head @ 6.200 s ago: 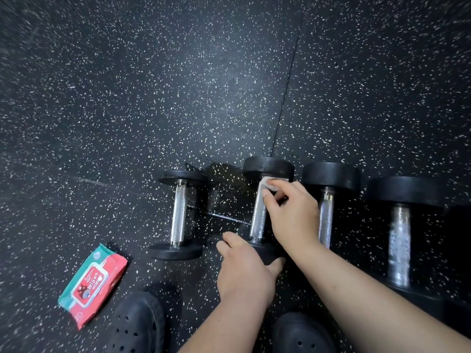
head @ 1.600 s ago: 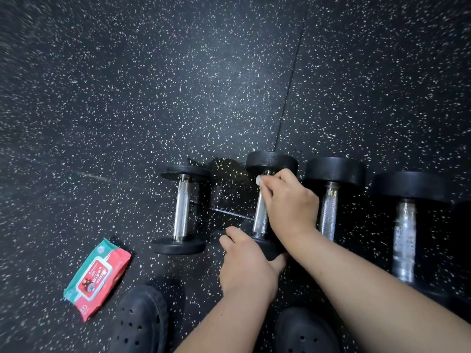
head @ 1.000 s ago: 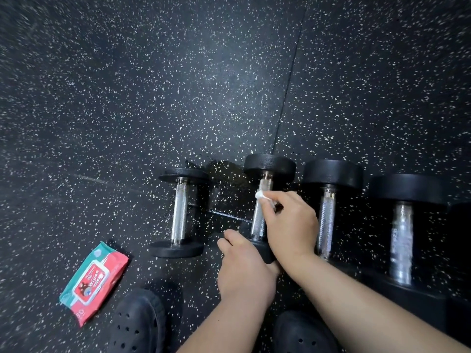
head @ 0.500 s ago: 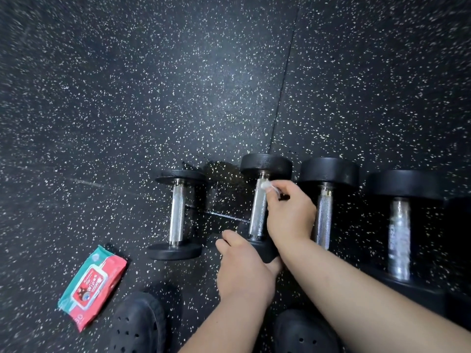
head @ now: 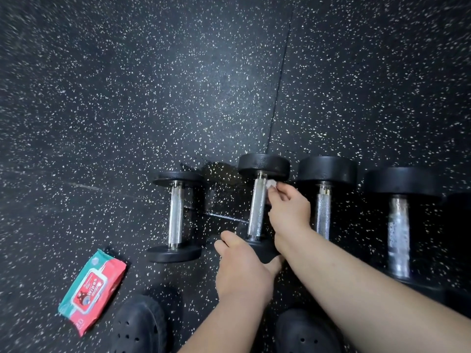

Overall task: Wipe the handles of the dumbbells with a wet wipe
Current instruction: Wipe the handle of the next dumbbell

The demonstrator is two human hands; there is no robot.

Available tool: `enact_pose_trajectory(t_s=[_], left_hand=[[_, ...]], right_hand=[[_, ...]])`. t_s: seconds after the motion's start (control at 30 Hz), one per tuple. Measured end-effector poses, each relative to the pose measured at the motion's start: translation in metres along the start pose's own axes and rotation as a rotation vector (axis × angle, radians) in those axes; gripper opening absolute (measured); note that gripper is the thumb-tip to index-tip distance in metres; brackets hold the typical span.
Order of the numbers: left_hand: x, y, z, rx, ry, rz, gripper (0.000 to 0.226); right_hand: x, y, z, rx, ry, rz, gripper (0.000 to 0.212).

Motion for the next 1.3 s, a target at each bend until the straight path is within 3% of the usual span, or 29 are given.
enact_pose_trajectory(t_s=[0.33,0.63,0.77,1.3], left_hand=[[-0.002,0.001,0.003,0.014,-0.025,-0.004,0.106],[-0.002,0.001,0.003,0.012,-0.017,-0.015,0.101],[-0.002,0.001,0.004,0.012,-0.025,-0.013,0.097],[-0.002,-0.001,0.006,-0.007,-0.023,-0.024,0.102]], right_hand=[[-0.007,-0.003,-0.015,0.111,-0.118,-0.285,0.019],[-0.005,0.006,-0.014,0.193,-0.15,-0.251,0.012],[-0.009,0.008,-0.026,0.254,-0.243,-0.385,0.017],[-0.025,0.011,-0.031,0.457,-0.063,-0.57,0.039]])
Point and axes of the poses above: each hand's wrist, its own y-axis away from the middle knuckle, its own z-axis out of the back of the hand, x = y × z, the point moved 9 cm from there along -y, towards the middle knuckle, and after that the axes turned 12 degrees about -x, right-handed, at the moved point
